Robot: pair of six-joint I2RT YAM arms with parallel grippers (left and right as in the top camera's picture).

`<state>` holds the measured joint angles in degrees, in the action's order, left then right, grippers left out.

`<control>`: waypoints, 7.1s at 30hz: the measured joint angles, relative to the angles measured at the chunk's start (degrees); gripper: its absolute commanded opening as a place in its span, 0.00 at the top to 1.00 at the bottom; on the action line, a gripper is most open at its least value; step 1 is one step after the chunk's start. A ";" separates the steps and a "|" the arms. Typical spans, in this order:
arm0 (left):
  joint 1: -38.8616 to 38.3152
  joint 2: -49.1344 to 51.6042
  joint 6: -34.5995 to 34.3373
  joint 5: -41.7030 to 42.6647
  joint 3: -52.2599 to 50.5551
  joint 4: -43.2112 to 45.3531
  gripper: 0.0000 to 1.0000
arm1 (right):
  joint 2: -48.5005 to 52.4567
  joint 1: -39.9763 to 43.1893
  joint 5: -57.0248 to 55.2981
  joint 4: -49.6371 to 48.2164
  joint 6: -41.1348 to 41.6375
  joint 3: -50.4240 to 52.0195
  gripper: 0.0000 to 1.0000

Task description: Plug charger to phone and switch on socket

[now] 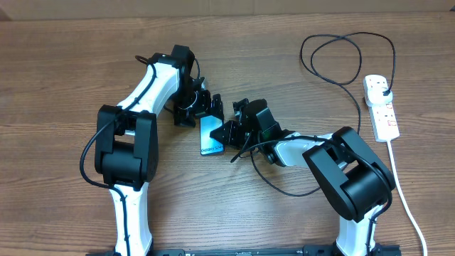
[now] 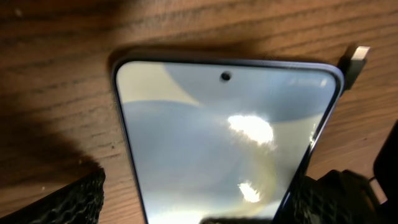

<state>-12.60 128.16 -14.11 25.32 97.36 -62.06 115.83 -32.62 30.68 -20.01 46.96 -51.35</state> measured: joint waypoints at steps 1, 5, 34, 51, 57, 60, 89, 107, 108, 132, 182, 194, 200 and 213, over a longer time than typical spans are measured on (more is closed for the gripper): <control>0.02 0.00 -0.44 0.04 0.00 0.22 0.00 | 0.00 0.00 0.07 -0.17 -0.04 -0.02 0.95; 0.63 0.00 -0.98 0.63 0.00 0.35 0.00 | 0.00 0.00 0.96 -0.76 0.39 -0.02 0.96; 12.22 -19.74 9.09 26.60 -0.26 0.52 0.00 | 0.59 8.11 33.31 -53.29 33.68 -0.02 0.96; 12.22 -19.71 11.34 40.22 -0.26 1.07 0.25 | 0.59 8.02 30.29 -57.90 43.91 -0.02 0.96; 11.39 -19.71 11.37 41.11 -0.26 0.83 0.24 | 0.59 7.82 24.81 -58.34 43.93 -0.02 0.96; 10.14 -19.71 11.37 42.64 -0.26 0.85 0.26 | 0.59 7.85 21.79 -60.13 44.33 -0.02 0.96; 8.48 -19.17 9.77 36.33 -0.74 3.50 0.96 | 0.28 8.09 27.87 -61.96 41.66 -0.37 0.30; 9.03 -19.17 -3.96 3.52 -0.74 -4.44 0.96 | 0.42 7.45 38.34 -21.44 13.64 -0.22 0.72; 9.33 -19.17 -3.69 4.07 -0.74 -4.50 0.96 | 0.42 7.45 38.36 -21.11 12.46 -0.22 0.73; 20.39 -19.17 -11.85 14.40 -0.74 -15.82 0.95 | -2.54 4.00 3.91 54.14 -15.06 -19.43 0.91; -3.17 -19.17 -16.02 41.86 -0.74 -34.34 0.96 | -5.90 23.10 -37.51 78.31 -25.97 -30.67 0.00; -3.17 -19.17 -17.51 48.87 -0.74 -34.40 0.96 | -5.90 23.10 -37.48 78.31 -25.99 -30.67 0.00; -3.17 -19.17 -17.57 51.34 -0.74 -34.42 0.96 | -5.90 23.10 -37.53 78.29 -25.97 -30.67 0.00; -3.17 -19.17 -23.67 52.92 -0.74 -34.42 0.96 | -5.90 23.10 -37.48 78.29 -25.99 -30.67 0.00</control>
<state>-15.77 108.99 -37.78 78.24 96.62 -96.49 109.93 -9.52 -6.81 58.28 20.97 -82.02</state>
